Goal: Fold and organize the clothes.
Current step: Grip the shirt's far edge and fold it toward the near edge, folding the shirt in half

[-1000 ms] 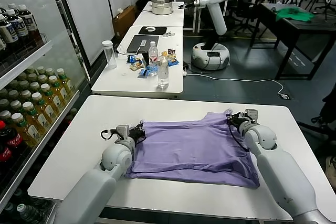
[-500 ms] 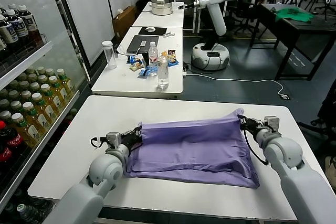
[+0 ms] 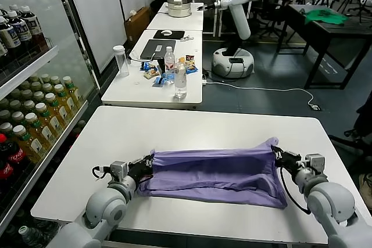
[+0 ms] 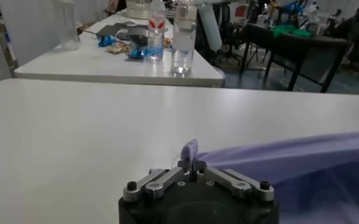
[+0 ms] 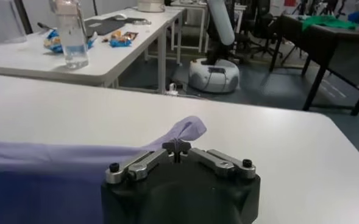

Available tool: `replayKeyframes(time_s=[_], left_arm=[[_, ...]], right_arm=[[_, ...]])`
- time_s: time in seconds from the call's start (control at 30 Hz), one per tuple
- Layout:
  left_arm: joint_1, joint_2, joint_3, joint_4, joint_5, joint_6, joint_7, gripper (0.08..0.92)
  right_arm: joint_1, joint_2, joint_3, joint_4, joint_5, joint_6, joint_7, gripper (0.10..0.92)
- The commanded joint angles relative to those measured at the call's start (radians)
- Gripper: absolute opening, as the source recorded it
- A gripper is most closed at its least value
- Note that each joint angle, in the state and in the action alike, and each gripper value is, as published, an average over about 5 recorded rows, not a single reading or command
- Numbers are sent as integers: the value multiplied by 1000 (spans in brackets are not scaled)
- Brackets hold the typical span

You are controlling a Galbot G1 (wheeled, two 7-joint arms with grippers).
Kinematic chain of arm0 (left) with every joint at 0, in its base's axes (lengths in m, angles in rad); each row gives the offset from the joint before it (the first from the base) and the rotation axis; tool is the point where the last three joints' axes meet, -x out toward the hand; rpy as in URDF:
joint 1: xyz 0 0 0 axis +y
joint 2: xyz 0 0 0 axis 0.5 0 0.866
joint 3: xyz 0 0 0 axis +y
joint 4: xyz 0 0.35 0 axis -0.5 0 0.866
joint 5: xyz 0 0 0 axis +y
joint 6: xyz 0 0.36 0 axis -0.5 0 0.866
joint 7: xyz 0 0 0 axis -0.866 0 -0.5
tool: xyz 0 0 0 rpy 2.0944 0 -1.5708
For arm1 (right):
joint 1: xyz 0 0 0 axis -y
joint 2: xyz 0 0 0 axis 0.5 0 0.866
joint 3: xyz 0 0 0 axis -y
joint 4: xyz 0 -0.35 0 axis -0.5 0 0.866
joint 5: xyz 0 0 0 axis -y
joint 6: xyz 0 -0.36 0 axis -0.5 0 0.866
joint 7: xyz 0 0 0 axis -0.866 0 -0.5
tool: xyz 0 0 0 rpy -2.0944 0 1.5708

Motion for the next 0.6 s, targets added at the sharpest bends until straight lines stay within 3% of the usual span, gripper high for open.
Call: replayKeyframes(time_s=[0.03, 0.2, 0.6], left_arm=[[35, 13, 5, -8, 31, 30, 7, 98], [38, 6, 4, -15, 47, 37, 9, 164], [149, -79, -16, -156, 250, -44, -68, 489]], right_arm=[[-83, 41, 23, 24, -66, 0, -1, 114], [-71, 60, 6, 2, -110, 0, -7, 149], [-161, 90, 40, 82, -194, 2, -8, 471]])
